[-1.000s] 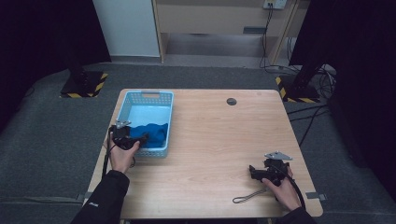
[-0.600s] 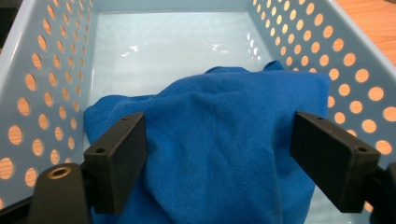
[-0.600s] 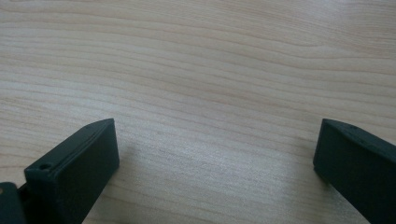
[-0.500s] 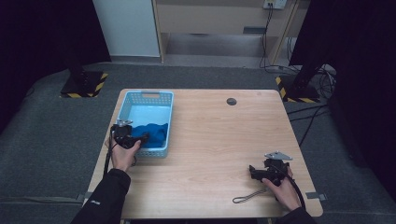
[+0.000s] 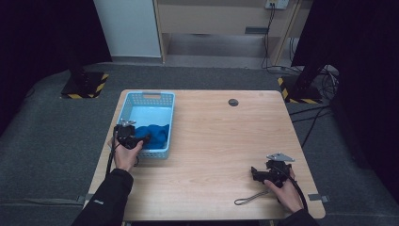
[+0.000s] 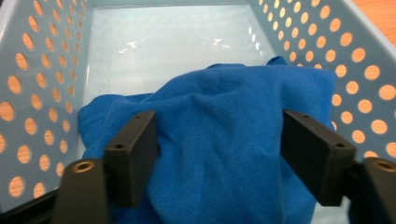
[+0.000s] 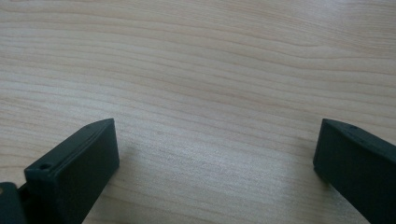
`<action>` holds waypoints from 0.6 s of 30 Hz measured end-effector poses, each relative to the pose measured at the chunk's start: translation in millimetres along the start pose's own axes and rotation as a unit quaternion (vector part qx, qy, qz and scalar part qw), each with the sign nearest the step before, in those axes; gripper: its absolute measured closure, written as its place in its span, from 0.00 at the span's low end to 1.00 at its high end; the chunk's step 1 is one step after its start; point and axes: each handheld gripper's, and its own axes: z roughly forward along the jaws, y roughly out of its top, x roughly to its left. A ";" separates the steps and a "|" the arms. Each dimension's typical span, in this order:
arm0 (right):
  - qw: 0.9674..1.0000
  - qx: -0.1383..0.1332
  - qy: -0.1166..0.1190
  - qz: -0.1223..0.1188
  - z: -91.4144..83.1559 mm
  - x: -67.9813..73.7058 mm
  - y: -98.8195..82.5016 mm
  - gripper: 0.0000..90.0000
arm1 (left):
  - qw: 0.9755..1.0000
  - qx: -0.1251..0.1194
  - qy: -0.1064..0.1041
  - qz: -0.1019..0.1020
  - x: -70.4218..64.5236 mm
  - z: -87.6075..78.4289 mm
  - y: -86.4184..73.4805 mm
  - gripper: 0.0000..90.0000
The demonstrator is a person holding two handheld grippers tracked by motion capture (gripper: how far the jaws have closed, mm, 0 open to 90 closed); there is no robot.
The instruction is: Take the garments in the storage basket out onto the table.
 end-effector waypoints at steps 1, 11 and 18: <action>1.000 0.000 0.000 0.000 0.0 0.0 0.0 0.00 | 1.000 0.000 0.001 -0.001 -0.4 0.2 0.0 0.32; 1.000 0.000 0.000 0.000 0.0 0.0 0.0 0.00 | 1.000 0.003 0.000 -0.005 -2.1 2.1 -0.2 0.44; 1.000 0.000 0.000 0.000 0.0 0.0 0.0 0.00 | 1.000 0.002 -0.010 -0.008 -4.2 2.3 -0.5 0.62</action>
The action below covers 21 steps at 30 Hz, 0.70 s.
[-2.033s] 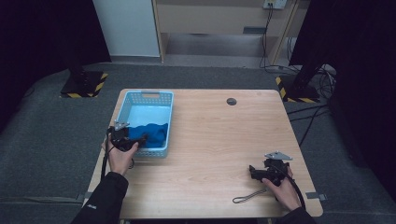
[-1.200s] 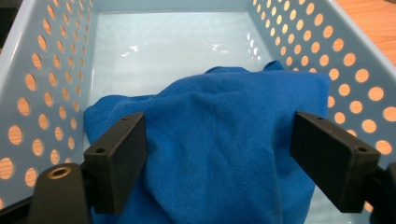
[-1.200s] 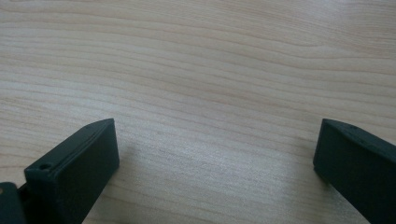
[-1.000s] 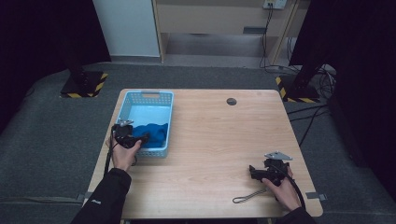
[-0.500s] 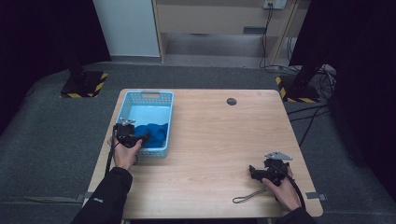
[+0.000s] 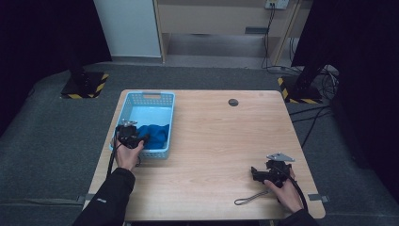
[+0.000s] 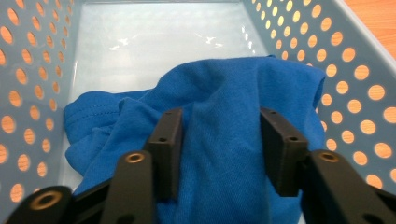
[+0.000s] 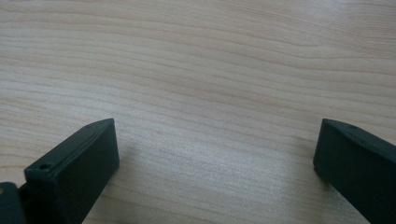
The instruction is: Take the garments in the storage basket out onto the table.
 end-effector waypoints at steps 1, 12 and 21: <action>1.000 0.000 0.000 0.000 0.0 0.0 0.0 0.00 | 1.000 0.000 0.002 0.000 -0.4 0.1 0.0 0.62; 1.000 0.000 0.000 0.000 0.0 0.0 0.0 0.00 | 1.000 -0.004 0.001 0.003 -3.7 1.9 -0.7 0.82; 1.000 0.000 0.000 0.000 0.0 0.0 0.0 0.00 | 1.000 -0.013 -0.002 -0.001 -4.4 -2.1 -0.8 0.83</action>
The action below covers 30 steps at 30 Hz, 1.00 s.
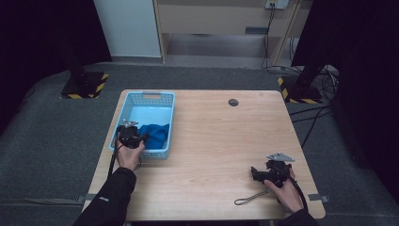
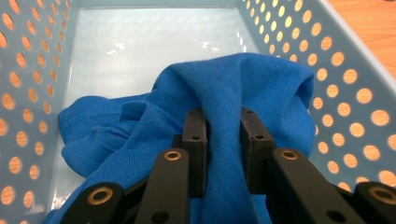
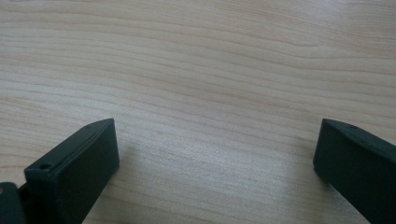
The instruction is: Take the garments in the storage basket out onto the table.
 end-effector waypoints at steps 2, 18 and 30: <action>1.000 0.000 0.000 0.000 0.0 0.0 0.0 0.00 | 1.000 -0.005 -0.005 -0.003 -0.7 -2.8 1.6 0.83; 1.000 0.000 0.000 0.000 0.0 0.0 0.0 0.00 | 0.999 -0.037 -0.025 -0.013 -4.3 -26.3 15.1 0.83; 1.000 0.000 0.000 0.000 0.0 0.0 0.0 0.00 | 0.996 -0.069 -0.039 -0.029 -3.1 -47.3 26.0 0.83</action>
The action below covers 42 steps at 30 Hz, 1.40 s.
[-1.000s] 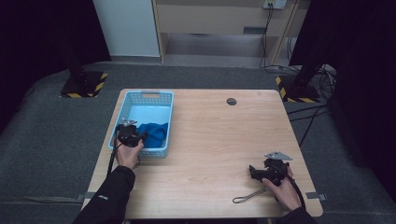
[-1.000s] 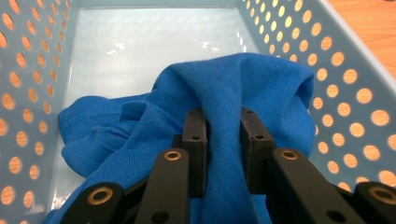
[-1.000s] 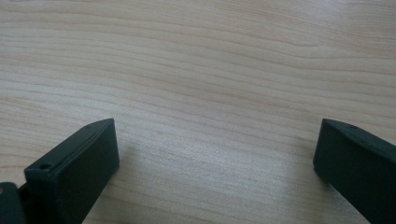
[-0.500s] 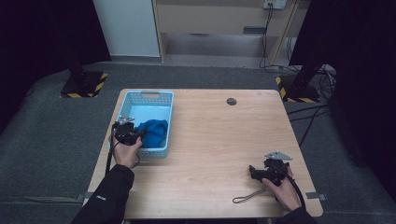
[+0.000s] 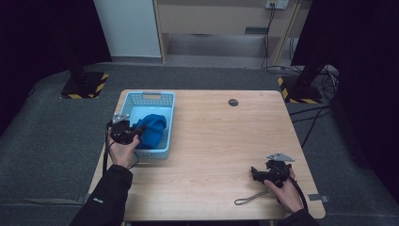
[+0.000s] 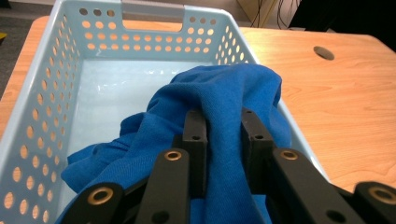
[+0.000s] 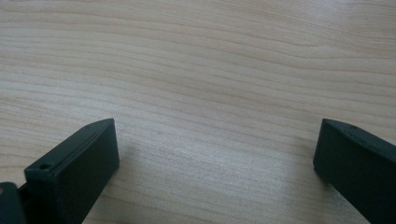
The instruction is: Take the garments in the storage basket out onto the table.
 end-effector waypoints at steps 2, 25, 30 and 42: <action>1.000 0.000 0.000 0.000 0.0 0.0 0.0 0.00 | 1.000 -0.005 -0.004 -0.004 -0.1 -2.9 1.8 0.83; 1.000 0.000 0.000 0.000 0.0 0.0 0.0 0.00 | 0.999 -0.033 -0.039 -0.009 -13.2 -24.7 16.3 0.83; 1.000 0.000 0.000 0.000 0.0 0.0 0.0 0.00 | 0.998 -0.036 -0.045 -0.007 -16.0 -27.2 17.8 0.83; 1.000 0.000 0.000 0.000 0.0 0.0 0.0 0.00 | 0.997 -0.043 -0.061 -0.004 -23.7 -32.8 20.8 0.83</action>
